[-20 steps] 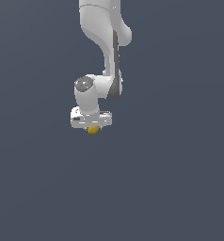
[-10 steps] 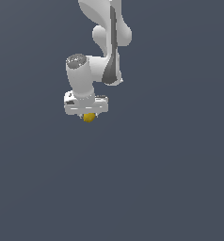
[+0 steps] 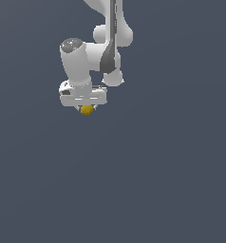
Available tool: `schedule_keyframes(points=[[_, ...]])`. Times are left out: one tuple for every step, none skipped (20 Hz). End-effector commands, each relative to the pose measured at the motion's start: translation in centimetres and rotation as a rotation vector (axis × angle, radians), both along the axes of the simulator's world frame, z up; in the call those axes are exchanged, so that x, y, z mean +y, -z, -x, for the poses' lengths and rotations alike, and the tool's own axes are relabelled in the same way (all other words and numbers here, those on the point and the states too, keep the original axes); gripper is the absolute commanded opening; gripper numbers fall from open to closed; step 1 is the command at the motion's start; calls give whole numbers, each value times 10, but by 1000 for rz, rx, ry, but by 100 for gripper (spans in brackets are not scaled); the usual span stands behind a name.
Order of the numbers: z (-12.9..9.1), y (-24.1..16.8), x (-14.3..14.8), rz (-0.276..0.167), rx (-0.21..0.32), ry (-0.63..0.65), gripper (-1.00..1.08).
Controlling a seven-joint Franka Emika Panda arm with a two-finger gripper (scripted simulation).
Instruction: Pick up the object and move it to a goal position.
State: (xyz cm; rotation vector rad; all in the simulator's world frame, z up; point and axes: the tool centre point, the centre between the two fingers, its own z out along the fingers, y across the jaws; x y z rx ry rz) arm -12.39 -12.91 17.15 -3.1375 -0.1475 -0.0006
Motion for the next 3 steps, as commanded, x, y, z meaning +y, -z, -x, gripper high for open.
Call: schedule_keyframes(points=[[2,-5,-1,0,0,-1,-100],[2,-6,-1,0,0,-1,-100],[2,-6,-1,0,0,-1,-100]])
